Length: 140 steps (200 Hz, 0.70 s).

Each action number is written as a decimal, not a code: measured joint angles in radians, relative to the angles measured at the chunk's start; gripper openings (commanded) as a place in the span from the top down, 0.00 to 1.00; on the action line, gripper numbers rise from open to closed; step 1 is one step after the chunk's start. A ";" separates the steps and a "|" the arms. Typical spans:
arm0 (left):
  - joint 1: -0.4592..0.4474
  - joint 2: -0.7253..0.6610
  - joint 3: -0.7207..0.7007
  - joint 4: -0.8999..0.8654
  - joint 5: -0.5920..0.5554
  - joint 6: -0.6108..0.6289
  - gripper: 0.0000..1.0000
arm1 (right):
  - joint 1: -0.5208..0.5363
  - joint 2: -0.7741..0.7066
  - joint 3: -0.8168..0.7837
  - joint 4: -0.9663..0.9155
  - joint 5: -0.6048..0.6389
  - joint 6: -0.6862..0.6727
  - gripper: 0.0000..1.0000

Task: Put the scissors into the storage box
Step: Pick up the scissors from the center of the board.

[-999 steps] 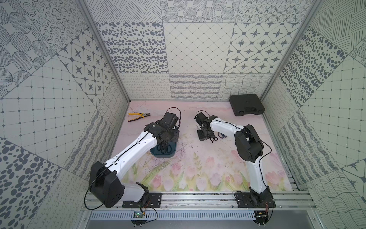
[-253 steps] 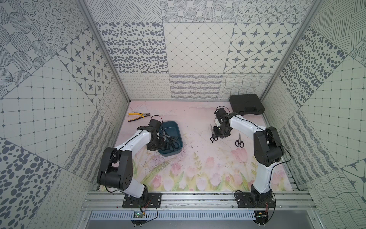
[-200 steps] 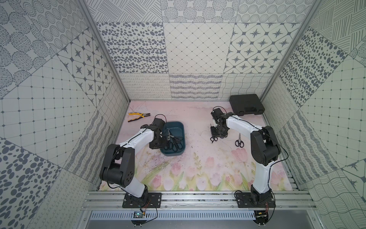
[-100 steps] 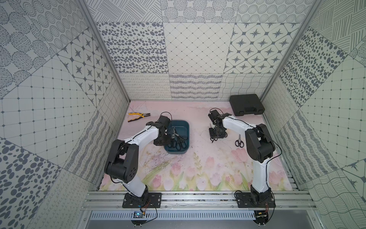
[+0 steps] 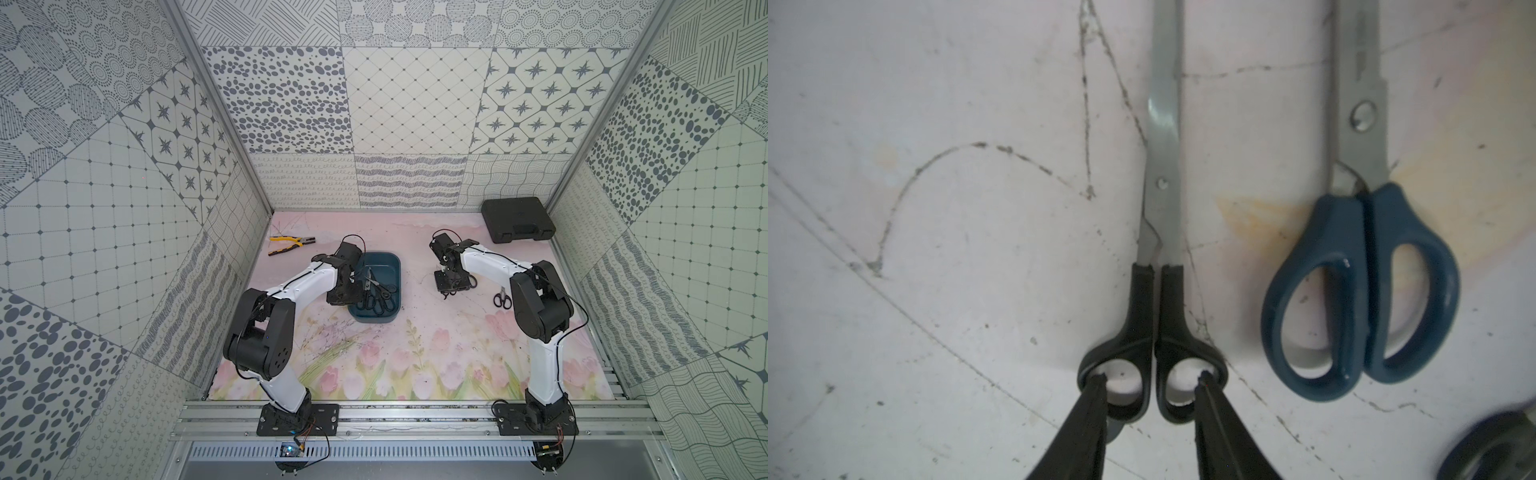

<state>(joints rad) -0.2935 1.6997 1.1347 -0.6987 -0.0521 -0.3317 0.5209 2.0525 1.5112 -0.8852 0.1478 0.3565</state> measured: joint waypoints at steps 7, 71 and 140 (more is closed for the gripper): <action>0.000 0.000 0.000 0.000 0.001 -0.002 0.93 | 0.003 0.001 0.001 -0.002 0.005 0.003 0.64; -0.001 0.000 -0.002 0.001 0.006 -0.009 0.93 | 0.012 0.030 0.022 -0.016 0.024 0.034 0.73; -0.001 -0.002 -0.010 0.011 0.008 -0.015 0.93 | -0.021 0.039 0.032 -0.026 -0.054 0.078 0.71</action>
<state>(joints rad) -0.2943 1.6981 1.1244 -0.6872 -0.0441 -0.3470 0.5003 2.0914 1.5429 -0.9115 0.0940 0.4343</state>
